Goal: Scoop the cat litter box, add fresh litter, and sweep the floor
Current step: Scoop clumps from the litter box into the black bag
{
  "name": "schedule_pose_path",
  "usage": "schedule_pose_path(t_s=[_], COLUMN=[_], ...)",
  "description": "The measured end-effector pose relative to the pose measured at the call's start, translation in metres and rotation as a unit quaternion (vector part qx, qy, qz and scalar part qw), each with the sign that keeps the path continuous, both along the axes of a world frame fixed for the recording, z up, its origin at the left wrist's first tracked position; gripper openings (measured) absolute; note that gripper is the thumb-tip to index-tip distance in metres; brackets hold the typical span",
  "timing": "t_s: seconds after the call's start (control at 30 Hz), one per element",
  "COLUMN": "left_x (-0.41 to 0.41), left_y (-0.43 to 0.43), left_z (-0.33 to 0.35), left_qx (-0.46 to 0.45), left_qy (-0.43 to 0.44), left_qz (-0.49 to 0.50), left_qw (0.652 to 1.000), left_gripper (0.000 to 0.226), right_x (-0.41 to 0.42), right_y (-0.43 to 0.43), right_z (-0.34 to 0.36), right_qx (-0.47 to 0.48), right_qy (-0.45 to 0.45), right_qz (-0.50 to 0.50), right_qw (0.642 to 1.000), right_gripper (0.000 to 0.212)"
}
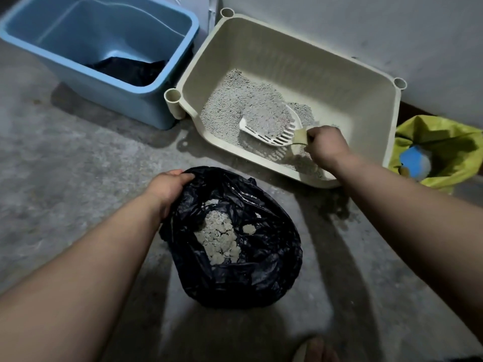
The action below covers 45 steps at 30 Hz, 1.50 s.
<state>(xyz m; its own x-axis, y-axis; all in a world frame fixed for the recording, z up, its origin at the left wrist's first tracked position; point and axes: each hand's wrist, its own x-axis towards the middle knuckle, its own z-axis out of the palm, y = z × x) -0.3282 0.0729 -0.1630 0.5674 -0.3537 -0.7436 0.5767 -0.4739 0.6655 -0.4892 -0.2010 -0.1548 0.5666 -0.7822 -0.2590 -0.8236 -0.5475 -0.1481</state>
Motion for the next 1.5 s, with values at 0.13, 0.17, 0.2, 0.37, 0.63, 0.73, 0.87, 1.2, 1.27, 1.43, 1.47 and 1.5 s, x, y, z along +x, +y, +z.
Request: schedule_pose_path(t_s=[0.13, 0.17, 0.2, 0.37, 0.63, 0.73, 0.87, 1.2, 1.27, 1.43, 1.47, 1.5], left_x=[-0.001, -0.001, -0.001, -0.001, -0.004, -0.003, -0.002, 0.008, 0.009, 0.013, 0.013, 0.014], left_y=[0.000, 0.000, 0.000, 0.000, 0.000, 0.001, 0.002, 0.015, 0.017, 0.025, 0.026, 0.027], left_z=[0.004, 0.003, 0.006, 0.010, 0.014, 0.014, 0.012, 0.012, 0.013, 0.017, 0.018, 0.018], left_qx=[-0.004, -0.007, -0.006, -0.011, -0.014, -0.013, -0.017, -0.015, -0.013, -0.012, -0.010, -0.009], left_qy=[0.003, 0.003, 0.004, 0.001, -0.014, -0.014, -0.013, -0.008, -0.005, 0.002, 0.004, 0.006], left_qz=[0.005, 0.003, 0.002, 0.001, -0.005, -0.012, -0.018, -0.007, -0.009, 0.000, 0.000, 0.000], left_qw=[1.000, 1.000, 1.000, 1.000, 1.000, 1.000, 1.000, 1.000, 1.000, 1.000, 1.000, 1.000], left_gripper=[0.015, 0.016, 0.016, 0.018, 0.020, 0.017, 0.018, 0.012, 0.014, 0.012, 0.011, 0.011], right_x=[0.000, -0.001, -0.001, -0.005, -0.010, -0.011, -0.013, -0.021, -0.019, -0.010, -0.010, -0.011], right_y=[0.000, 0.000, -0.001, -0.003, -0.001, 0.000, 0.002, 0.045, 0.055, 0.073, 0.078, 0.083], right_z=[0.006, 0.007, 0.008, 0.012, 0.020, 0.023, 0.031, 0.037, 0.038, 0.035, 0.034, 0.031], right_qx=[-0.012, -0.012, -0.011, -0.003, 0.007, -0.004, -0.023, -0.146, -0.183, -0.185, -0.177, -0.175], right_qy=[0.010, 0.015, 0.015, 0.015, 0.019, 0.025, 0.022, -0.123, -0.184, -0.243, -0.238, -0.229], right_qz=[-0.008, -0.005, -0.004, -0.008, 0.014, 0.030, 0.027, 0.151, 0.191, 0.312, 0.332, 0.354], right_qw=[1.000, 1.000, 1.000, 1.000, 1.000, 0.999, 0.999, 0.970, 0.947, 0.900, 0.895, 0.890], right_gripper=[0.017, 0.015, 0.015, 0.024, 0.009, 0.010, 0.031, 0.024, 0.020, 0.021, 0.026, 0.028])
